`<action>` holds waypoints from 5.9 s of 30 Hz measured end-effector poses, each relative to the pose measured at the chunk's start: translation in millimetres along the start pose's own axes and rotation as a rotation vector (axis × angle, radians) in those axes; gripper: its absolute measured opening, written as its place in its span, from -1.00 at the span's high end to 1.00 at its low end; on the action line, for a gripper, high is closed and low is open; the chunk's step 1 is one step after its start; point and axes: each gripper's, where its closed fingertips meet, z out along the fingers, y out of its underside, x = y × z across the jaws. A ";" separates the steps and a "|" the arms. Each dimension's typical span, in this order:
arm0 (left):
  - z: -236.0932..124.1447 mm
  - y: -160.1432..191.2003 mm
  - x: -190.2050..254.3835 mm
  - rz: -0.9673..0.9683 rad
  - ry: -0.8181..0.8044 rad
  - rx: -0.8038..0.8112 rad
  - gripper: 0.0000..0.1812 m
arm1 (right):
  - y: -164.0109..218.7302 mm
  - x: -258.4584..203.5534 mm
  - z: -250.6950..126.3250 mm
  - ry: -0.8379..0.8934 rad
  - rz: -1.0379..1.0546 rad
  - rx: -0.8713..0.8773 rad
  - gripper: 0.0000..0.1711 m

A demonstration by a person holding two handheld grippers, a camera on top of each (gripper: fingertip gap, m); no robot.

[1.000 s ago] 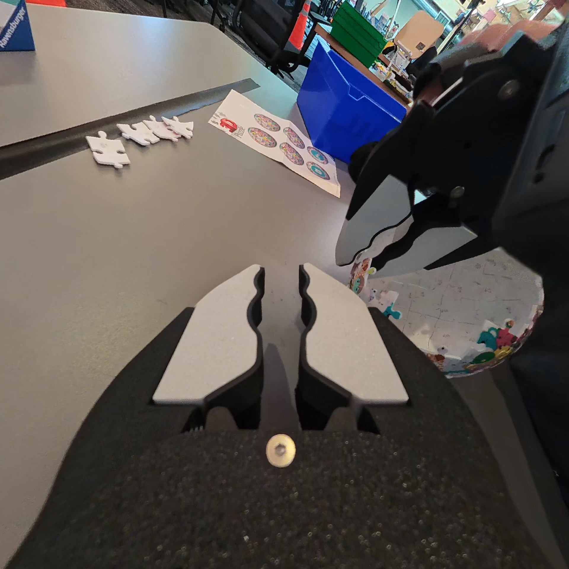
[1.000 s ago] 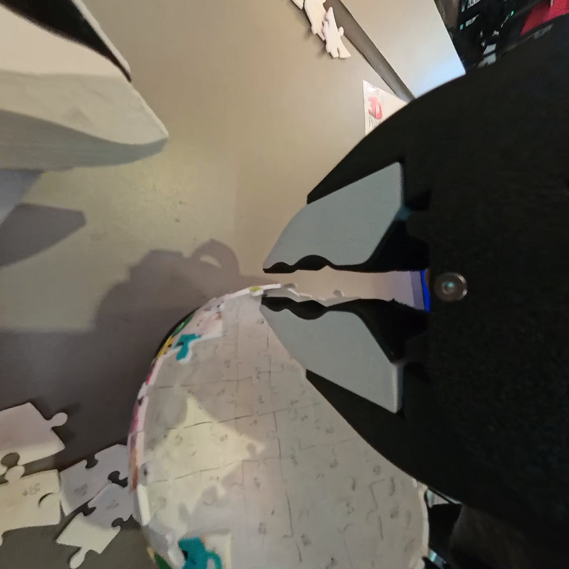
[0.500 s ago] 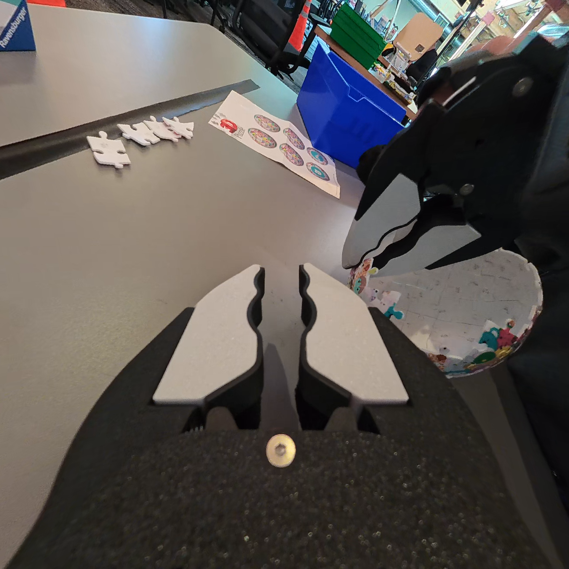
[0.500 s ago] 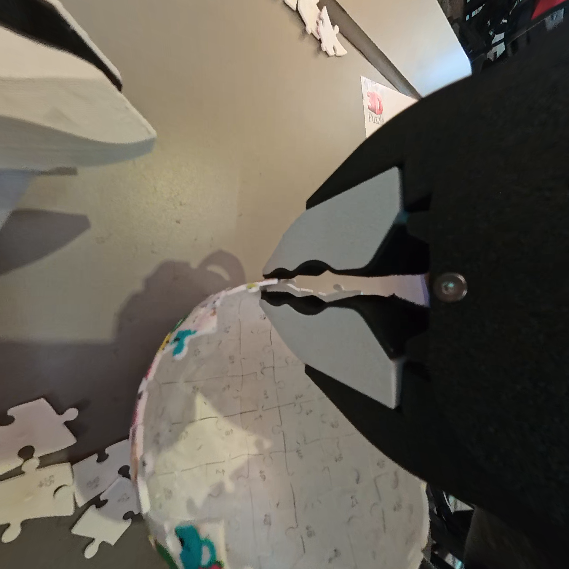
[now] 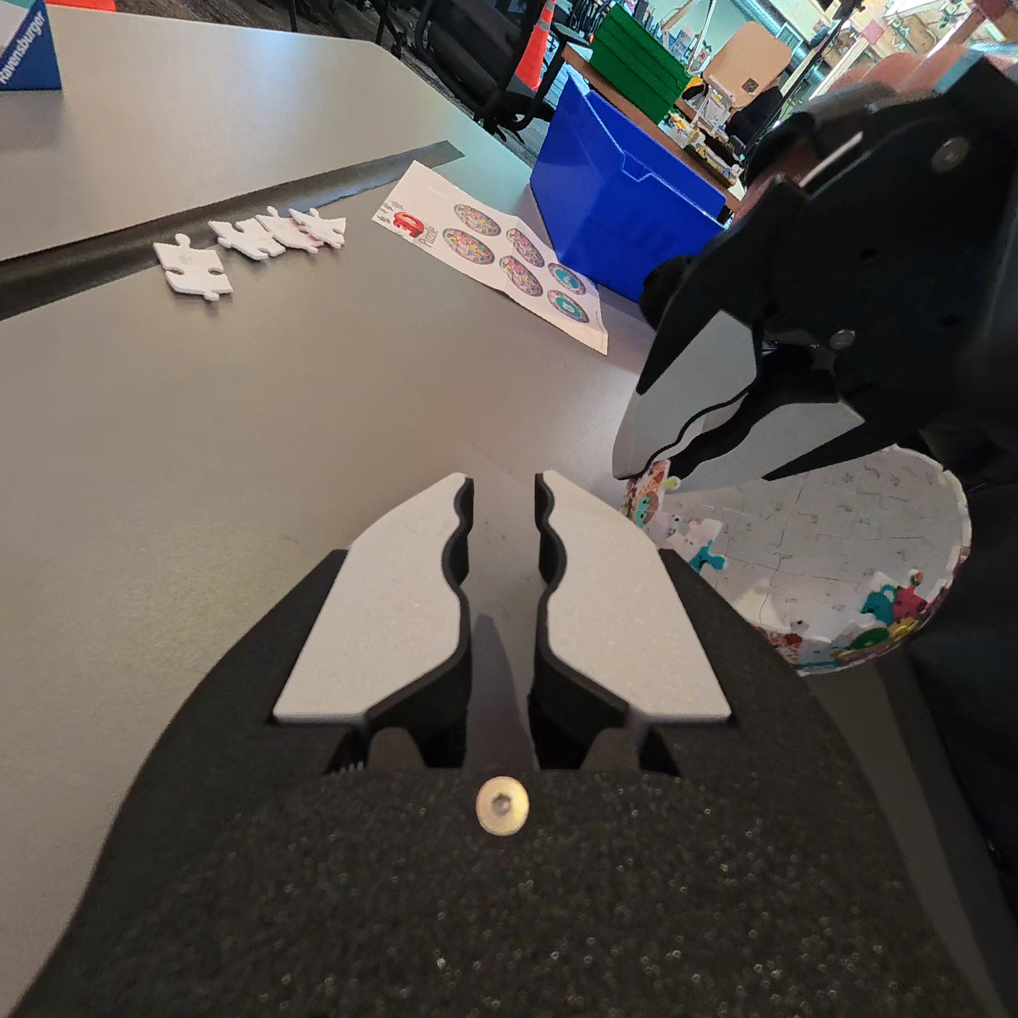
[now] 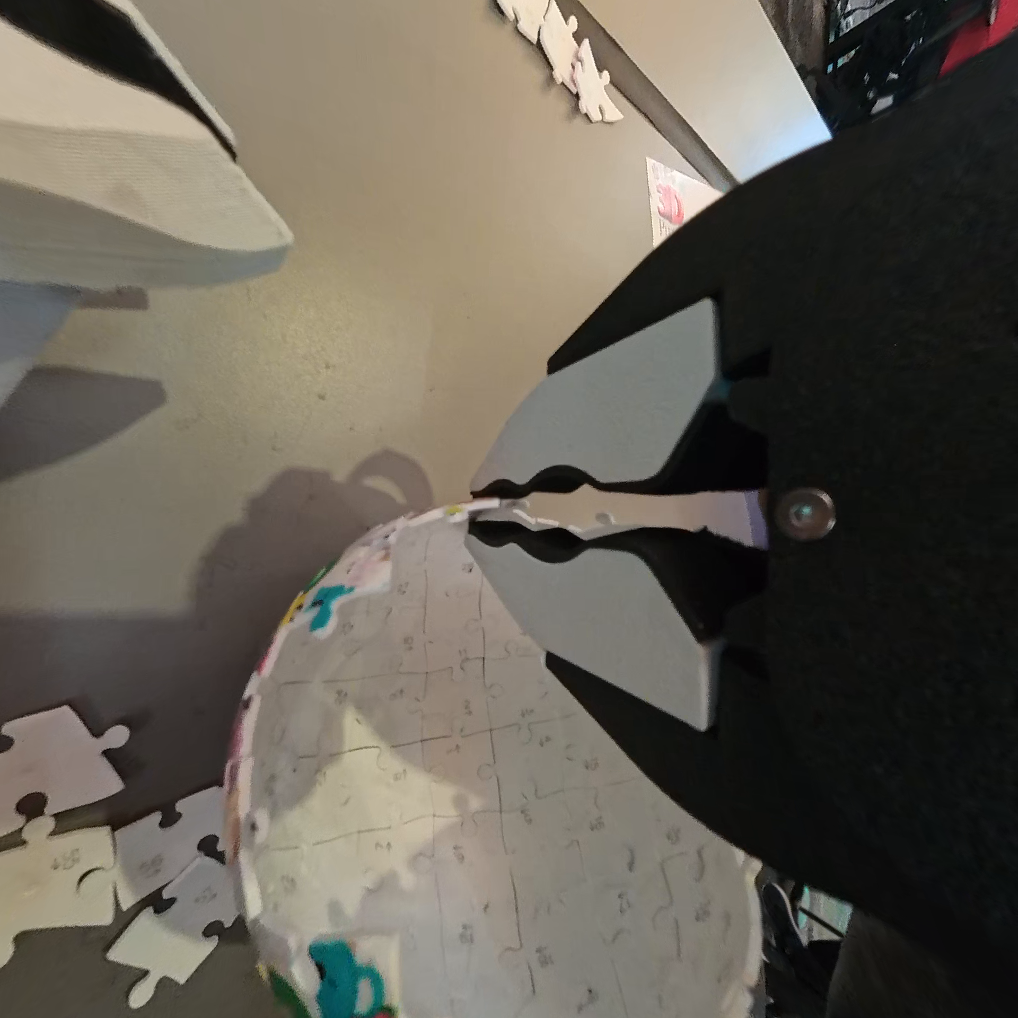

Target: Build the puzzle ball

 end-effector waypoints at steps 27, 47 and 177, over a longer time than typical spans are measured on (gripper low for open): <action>1.7 1.3 -0.4 -0.002 0.000 -0.015 0.77 | -1.1 1.6 -5.8 0.017 -0.049 0.018 0.68; 51.6 34.8 40.5 0.117 0.242 -0.337 1.00 | -1.4 2.4 -6.8 0.117 0.171 0.095 0.84; -61.1 -32.6 40.7 0.172 -0.084 -0.004 0.72 | 74.7 -65.1 -101.0 0.421 0.405 1.072 0.37</action>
